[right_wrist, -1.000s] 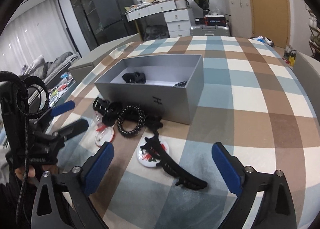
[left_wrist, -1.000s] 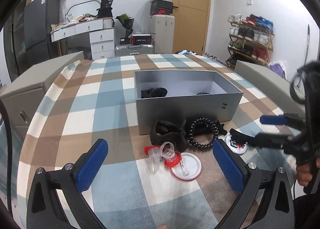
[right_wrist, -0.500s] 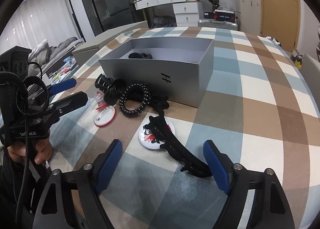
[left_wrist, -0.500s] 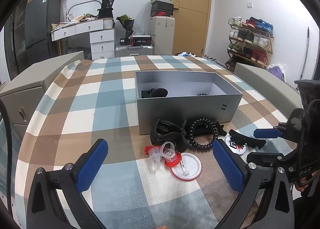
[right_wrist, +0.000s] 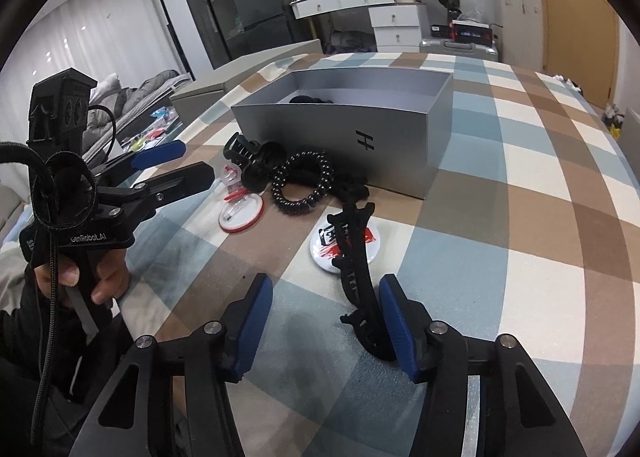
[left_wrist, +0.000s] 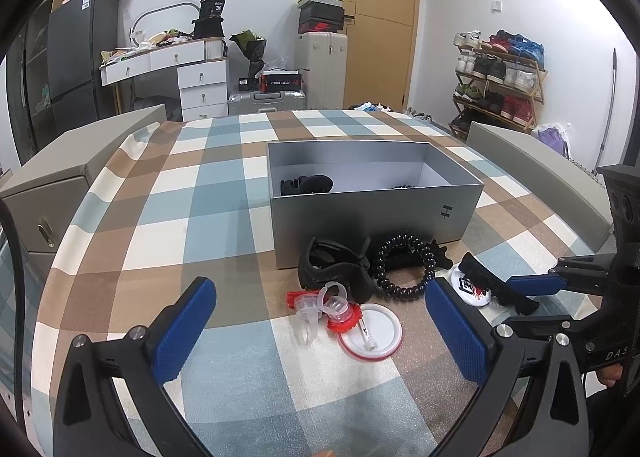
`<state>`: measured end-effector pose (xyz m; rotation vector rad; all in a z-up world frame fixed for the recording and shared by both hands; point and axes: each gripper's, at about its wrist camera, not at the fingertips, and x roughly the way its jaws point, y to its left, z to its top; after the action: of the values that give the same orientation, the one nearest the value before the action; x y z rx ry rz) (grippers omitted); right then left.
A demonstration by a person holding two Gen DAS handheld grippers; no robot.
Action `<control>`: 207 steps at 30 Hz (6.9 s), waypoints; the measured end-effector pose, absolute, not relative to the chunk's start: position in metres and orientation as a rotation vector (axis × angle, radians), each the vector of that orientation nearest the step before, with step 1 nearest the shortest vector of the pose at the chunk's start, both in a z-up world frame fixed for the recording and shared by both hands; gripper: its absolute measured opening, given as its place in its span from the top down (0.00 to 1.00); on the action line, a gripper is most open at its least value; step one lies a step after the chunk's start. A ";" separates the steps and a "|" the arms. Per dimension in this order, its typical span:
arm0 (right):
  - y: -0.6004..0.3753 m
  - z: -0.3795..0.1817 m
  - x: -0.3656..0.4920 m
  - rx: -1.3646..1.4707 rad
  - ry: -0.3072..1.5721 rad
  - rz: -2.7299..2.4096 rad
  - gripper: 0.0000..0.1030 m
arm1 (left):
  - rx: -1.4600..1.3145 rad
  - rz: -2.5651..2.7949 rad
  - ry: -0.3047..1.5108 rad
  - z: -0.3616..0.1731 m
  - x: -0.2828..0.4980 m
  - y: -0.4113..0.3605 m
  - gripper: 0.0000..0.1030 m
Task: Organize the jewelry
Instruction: 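Grasp the long black hair clip with the right gripper, then grasp the clear red-capped bottle with the left gripper while the right holds the clip, then carry the bottle and the long clip over the gray box with both grippers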
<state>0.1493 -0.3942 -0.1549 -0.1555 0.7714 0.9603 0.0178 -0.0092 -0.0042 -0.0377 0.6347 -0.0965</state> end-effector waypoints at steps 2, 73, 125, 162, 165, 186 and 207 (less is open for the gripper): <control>-0.394 -0.155 0.150 -0.153 0.770 0.953 0.52 | -0.038 -0.099 0.638 -0.004 0.018 -0.009 0.01; -0.397 -0.152 0.147 -0.132 0.723 0.971 0.87 | 0.044 -0.217 0.743 -0.013 0.031 -0.017 0.95; -0.400 -0.152 0.149 -0.120 0.731 0.972 0.87 | 0.150 -0.246 0.746 -0.013 0.023 -0.042 0.90; -0.402 -0.081 0.177 0.114 0.626 0.973 0.87 | 0.012 -0.172 0.551 0.043 0.039 -0.017 0.90; -0.400 -0.073 0.183 0.128 0.616 0.964 0.87 | 0.004 -0.169 0.540 0.047 0.045 -0.014 0.90; -0.392 -0.075 0.230 0.231 0.647 0.935 0.87 | -0.020 -0.114 0.556 0.035 0.073 0.000 0.90; -0.380 -0.100 0.246 0.305 0.701 0.917 0.87 | -0.015 -0.103 0.614 0.016 0.084 -0.004 0.90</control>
<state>0.2461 -0.3802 -0.0995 0.3050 0.7015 0.9168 0.0835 -0.0040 0.0164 -0.0155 0.6142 -0.1030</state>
